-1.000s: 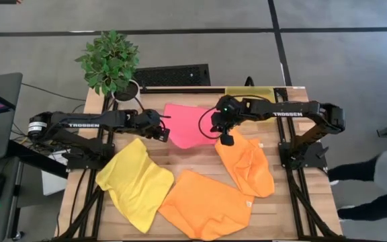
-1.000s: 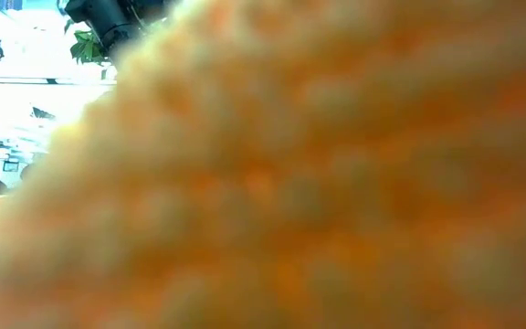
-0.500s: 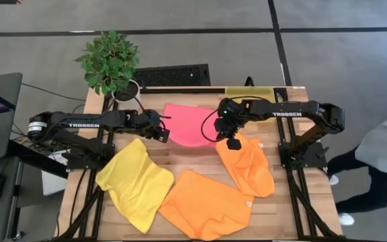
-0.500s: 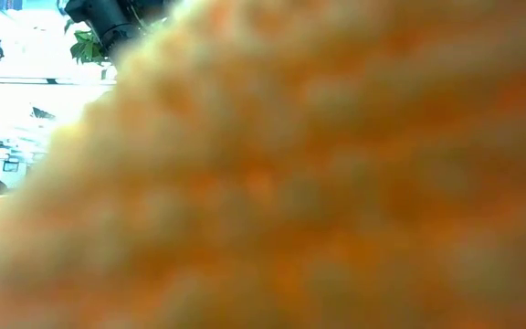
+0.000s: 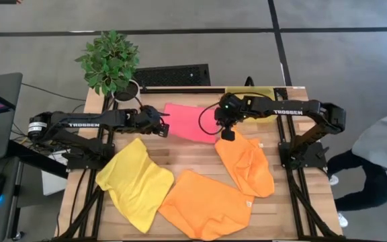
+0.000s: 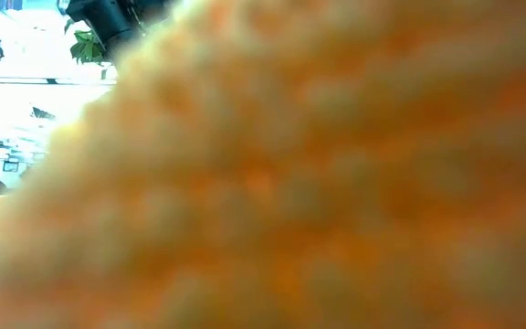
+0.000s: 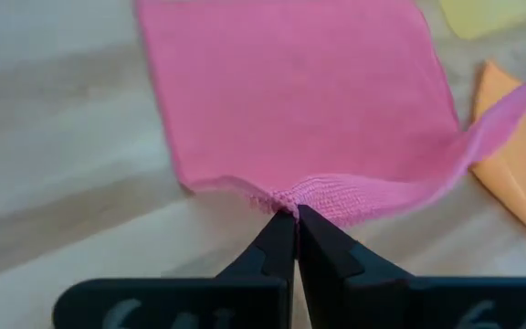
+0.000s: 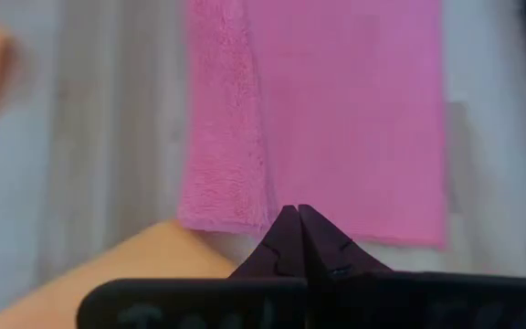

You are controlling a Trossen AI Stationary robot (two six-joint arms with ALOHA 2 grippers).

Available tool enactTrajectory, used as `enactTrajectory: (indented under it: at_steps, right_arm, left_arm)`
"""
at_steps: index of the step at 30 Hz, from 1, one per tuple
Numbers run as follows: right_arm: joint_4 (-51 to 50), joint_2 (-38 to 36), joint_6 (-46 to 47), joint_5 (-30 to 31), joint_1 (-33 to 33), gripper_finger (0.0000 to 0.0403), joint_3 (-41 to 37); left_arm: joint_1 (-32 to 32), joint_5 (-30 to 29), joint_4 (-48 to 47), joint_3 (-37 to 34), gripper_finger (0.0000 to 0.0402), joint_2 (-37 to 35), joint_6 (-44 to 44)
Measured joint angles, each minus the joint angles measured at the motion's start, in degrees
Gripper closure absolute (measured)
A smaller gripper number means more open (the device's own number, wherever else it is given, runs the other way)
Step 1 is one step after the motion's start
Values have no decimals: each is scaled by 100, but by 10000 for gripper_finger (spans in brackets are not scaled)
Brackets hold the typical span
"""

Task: Fold microfiber towels
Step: Fold the pink microfiber towel

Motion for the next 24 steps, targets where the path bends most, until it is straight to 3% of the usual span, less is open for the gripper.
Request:
enactTrajectory:
  at_steps: [7,17,24]
  right_arm:
    - [155,0,2,388,-163,403,0]
    - [182,0,-50,392,-564,402,0]
    - [129,4,-204,334,-706,402,0]
  left_arm:
    - [224,-523,8,-2,401,16,96]
    - [477,-388,581,-7,401,1012,87]
    - [760,-238,953,-7,401,1341,61]
